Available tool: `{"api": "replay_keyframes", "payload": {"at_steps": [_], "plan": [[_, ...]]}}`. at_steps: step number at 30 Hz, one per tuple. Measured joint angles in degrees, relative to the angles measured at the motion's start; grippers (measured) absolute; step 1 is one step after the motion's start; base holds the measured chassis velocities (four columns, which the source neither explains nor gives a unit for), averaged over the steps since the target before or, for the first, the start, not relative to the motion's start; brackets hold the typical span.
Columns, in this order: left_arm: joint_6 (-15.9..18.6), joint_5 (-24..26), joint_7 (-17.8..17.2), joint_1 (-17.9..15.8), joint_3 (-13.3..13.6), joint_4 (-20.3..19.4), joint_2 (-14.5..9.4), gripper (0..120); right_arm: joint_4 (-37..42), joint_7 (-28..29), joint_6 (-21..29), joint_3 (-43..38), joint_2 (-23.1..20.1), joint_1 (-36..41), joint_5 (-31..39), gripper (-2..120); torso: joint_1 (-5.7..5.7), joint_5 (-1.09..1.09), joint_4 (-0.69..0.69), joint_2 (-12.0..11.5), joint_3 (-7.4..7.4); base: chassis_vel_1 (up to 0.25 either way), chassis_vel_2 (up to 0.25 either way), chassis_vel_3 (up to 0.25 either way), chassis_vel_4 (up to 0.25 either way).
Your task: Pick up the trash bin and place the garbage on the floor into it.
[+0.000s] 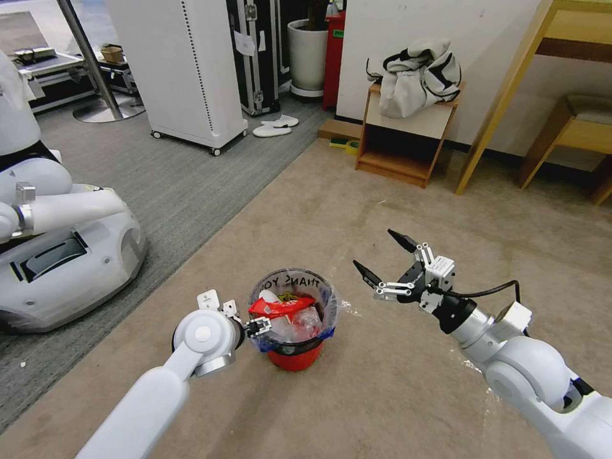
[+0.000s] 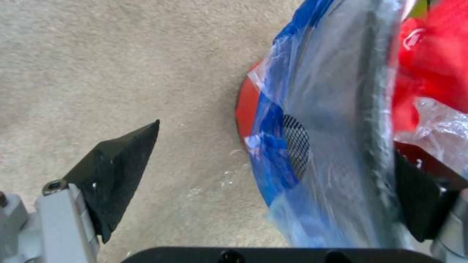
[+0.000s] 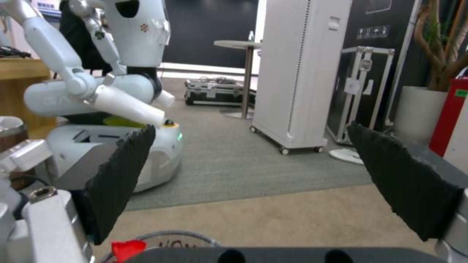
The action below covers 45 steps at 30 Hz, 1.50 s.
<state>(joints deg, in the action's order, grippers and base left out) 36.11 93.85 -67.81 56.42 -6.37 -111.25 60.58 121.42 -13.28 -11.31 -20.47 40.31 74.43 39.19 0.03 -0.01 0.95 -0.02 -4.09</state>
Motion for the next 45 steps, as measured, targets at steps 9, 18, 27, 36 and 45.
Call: {"api": "replay_keyframes", "payload": {"at_steps": [9, 18, 27, 36, 45], "plan": [[1.0, -0.9, 0.1, 3.8, -2.7, -2.9, -1.4, 100, 0.5, 0.7, 0.1, 0.2, 0.2, 0.3, -0.4, 100, -0.01, 0.0, 0.0, 0.0, 0.0, 0.0, 0.0, 0.0, 0.0], [2.1, -7.5, 4.7, 9.9, -7.9, -9.9, -6.0, 100, 1.0, 4.5, 0.2, -0.3, 1.4, 1.5, -3.2, 100, -0.01, 0.0, 0.0, 0.0, 0.0, 0.0, 0.0, 0.0, 0.0], [-8.3, -55.0, 42.0, 23.6, -22.4, -13.7, -7.5, 100, 2.8, 20.2, 2.3, -3.5, 5.5, 4.4, -7.4, 100, -0.01, -0.01, -0.01, 0.0, 0.0, 0.0, 0.0, 0.0, 0.0], [-23.2, -70.6, 58.0, 34.7, -34.0, -19.1, -1.5, 100, 3.8, 20.4, 1.5, -6.4, 7.5, 7.8, -8.0, 100, -0.01, 0.01, 0.0, 0.0, 0.01, 0.0, 0.0, 0.0, 0.0], [-32.0, -76.5, 67.9, 41.1, -40.4, -23.1, 2.3, 100, 5.3, 20.4, 1.4, -8.1, 9.1, 9.6, -8.4, 100, -0.01, 0.01, -0.01, 0.0, 0.0, 0.0, 0.0, 0.0, 0.0]]}}
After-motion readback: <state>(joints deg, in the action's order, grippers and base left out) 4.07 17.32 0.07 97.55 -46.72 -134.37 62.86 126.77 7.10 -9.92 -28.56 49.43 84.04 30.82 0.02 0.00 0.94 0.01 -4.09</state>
